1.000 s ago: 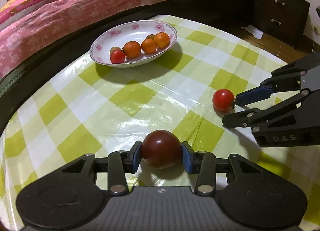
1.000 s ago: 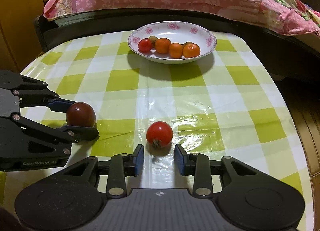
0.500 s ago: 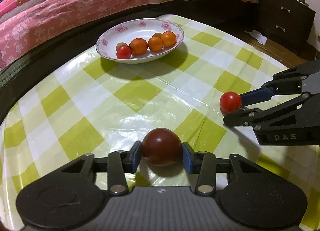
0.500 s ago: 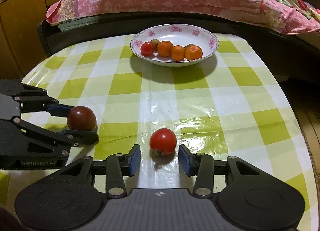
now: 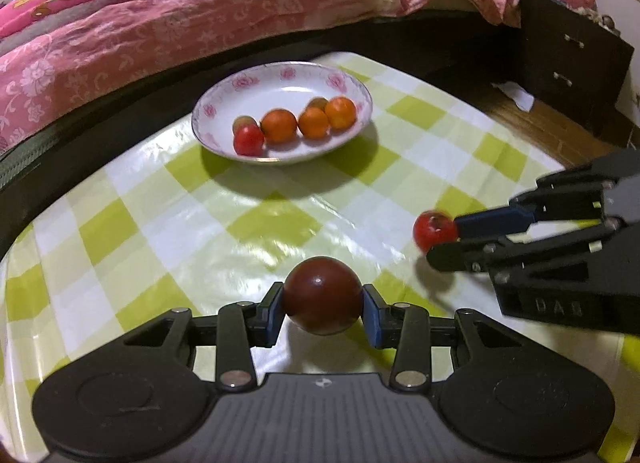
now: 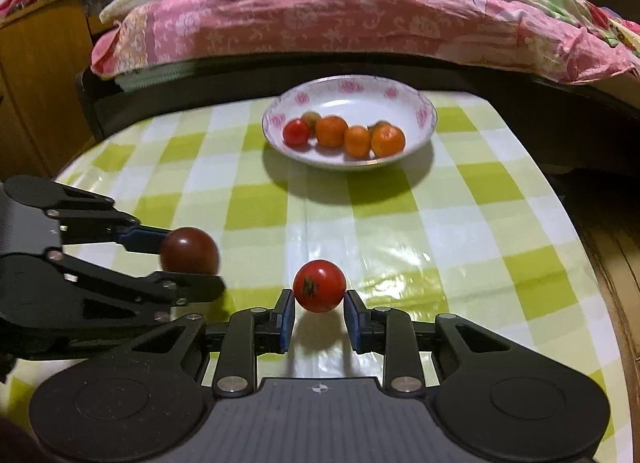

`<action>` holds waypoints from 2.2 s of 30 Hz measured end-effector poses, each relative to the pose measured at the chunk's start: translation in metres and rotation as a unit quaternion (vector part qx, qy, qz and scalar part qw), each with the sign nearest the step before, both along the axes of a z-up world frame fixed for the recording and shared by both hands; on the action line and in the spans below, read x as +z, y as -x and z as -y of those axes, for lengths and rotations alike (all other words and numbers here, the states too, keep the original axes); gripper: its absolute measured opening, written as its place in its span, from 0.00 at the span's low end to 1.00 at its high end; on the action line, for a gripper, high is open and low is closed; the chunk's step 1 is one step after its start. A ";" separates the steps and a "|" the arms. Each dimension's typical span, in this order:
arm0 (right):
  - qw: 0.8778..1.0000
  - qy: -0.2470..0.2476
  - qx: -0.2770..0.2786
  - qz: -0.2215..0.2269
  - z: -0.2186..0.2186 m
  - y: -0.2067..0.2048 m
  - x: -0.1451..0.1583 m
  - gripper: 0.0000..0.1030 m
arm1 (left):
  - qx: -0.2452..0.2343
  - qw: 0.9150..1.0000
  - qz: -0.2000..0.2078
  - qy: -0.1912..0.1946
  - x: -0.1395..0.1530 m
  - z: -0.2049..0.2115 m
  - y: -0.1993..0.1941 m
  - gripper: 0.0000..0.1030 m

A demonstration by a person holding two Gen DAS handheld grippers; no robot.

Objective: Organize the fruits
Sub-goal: 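Carry the dark red tomato and red tomato with both grippers toward the plate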

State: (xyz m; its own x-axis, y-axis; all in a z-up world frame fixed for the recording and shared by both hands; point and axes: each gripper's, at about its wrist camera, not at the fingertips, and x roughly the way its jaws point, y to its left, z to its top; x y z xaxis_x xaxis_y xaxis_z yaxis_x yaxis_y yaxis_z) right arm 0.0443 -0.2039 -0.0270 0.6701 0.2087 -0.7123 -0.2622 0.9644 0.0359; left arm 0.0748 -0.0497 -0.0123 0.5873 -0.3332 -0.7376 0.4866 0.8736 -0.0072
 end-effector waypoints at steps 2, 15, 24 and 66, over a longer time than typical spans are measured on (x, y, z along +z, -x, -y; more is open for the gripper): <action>1.000 -0.004 0.002 0.005 -0.002 -0.002 0.003 0.12 | 0.004 1.000 0.003 0.003 0.002 0.000 -0.004 0.46; 1.000 -0.013 0.006 -0.005 0.005 -0.014 -0.001 0.36 | 0.021 0.999 -0.026 -0.007 -0.013 -0.012 -0.009 0.46; 0.999 -0.008 0.040 -0.023 -0.013 -0.017 -0.012 0.32 | 0.014 1.000 -0.024 -0.009 -0.013 -0.010 -0.010 0.46; 0.998 -0.016 -0.020 0.060 0.009 -0.154 0.032 0.25 | 0.056 0.996 0.066 -0.005 0.043 0.020 -0.160 0.46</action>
